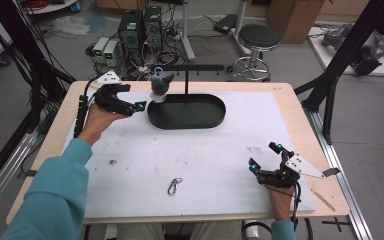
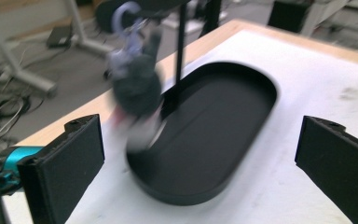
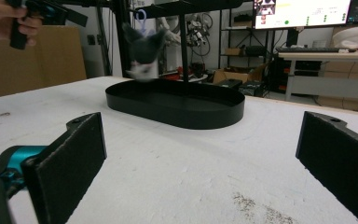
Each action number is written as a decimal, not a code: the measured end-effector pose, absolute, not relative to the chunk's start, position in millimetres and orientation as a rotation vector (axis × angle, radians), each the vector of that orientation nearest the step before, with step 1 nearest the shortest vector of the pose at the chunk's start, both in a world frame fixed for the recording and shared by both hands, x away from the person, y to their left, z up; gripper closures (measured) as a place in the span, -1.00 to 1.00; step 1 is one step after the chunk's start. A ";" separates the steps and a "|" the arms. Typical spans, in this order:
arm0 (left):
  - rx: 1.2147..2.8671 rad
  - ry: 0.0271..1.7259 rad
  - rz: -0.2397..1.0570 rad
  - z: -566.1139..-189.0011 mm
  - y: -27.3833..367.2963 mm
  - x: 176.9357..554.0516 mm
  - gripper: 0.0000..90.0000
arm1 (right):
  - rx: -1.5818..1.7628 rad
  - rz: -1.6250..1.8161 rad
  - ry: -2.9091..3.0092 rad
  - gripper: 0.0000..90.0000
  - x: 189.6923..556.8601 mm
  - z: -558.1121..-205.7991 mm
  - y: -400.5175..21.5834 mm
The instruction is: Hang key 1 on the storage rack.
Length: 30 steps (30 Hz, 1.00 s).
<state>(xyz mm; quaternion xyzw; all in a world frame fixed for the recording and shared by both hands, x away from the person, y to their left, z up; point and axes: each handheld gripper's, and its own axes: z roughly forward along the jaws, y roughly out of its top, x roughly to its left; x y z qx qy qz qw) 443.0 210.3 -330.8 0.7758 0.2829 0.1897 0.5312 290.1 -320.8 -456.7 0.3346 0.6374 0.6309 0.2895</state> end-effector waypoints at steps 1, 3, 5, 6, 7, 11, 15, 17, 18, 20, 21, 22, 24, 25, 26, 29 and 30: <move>1.838 0.654 0.446 -331.3 210.8 437.4 -0.96 | 0.888 1.684 1.700 -0.98 290.4 -456.7 -320.9; 1.834 0.608 0.453 -334.1 211.6 425.7 -0.96 | 0.890 1.685 1.701 -0.98 290.3 -456.7 -320.8; 1.825 0.570 0.440 -338.9 212.6 414.4 -0.96 | 0.892 1.682 1.702 -0.98 289.9 -456.6 -320.6; 1.819 0.562 0.440 -341.1 213.5 409.0 -0.96 | 0.893 1.684 1.702 -0.98 289.9 -456.6 -320.5; 1.808 0.546 0.436 -343.5 214.9 404.0 -0.96 | 0.892 1.687 1.700 -0.98 290.0 -456.7 -320.5; 1.757 0.526 0.438 -349.5 220.8 388.6 -0.96 | 0.889 1.681 1.702 -0.98 289.9 -456.6 -320.5; 1.691 0.512 0.467 -355.7 232.5 367.0 -0.96 | 0.886 1.679 1.700 -0.98 290.0 -456.6 -320.1; 1.676 0.510 0.477 -356.4 235.6 361.5 -0.96 | 0.885 1.680 1.701 -0.98 290.0 -456.6 -320.3; 1.667 0.511 0.484 -356.7 238.4 357.1 -0.96 | 0.885 1.680 1.701 -0.98 290.0 -456.6 -320.3; 1.631 0.504 0.500 -357.8 244.1 348.9 -0.96 | 0.885 1.678 1.702 -0.98 290.0 -456.6 -320.5; 1.617 0.512 0.505 -358.5 246.5 344.9 -0.96 | 0.886 1.680 1.701 -0.98 290.0 -456.6 -320.3; 1.612 0.512 0.507 -359.3 249.2 341.5 -0.96 | 0.886 1.680 1.701 -0.98 290.0 -456.6 -320.3; 1.602 0.522 0.507 -361.5 253.8 335.0 -0.96 | 0.884 1.679 1.699 -0.98 290.0 -456.6 -320.1; 1.586 0.530 0.507 -364.3 257.2 328.7 -0.96 | 0.880 1.678 1.700 -0.98 290.0 -456.6 -320.3; 1.577 0.530 0.513 -365.9 258.8 325.3 -0.96 | 0.886 1.678 1.700 -0.98 289.8 -456.6 -320.0; 1.572 0.527 0.537 -369.8 261.5 319.1 -0.96 | 0.886 1.676 1.702 -0.98 289.9 -456.6 -320.3; 1.568 0.526 0.550 -372.7 262.8 316.2 -0.96 | 0.883 1.676 1.701 -0.98 290.0 -456.6 -320.4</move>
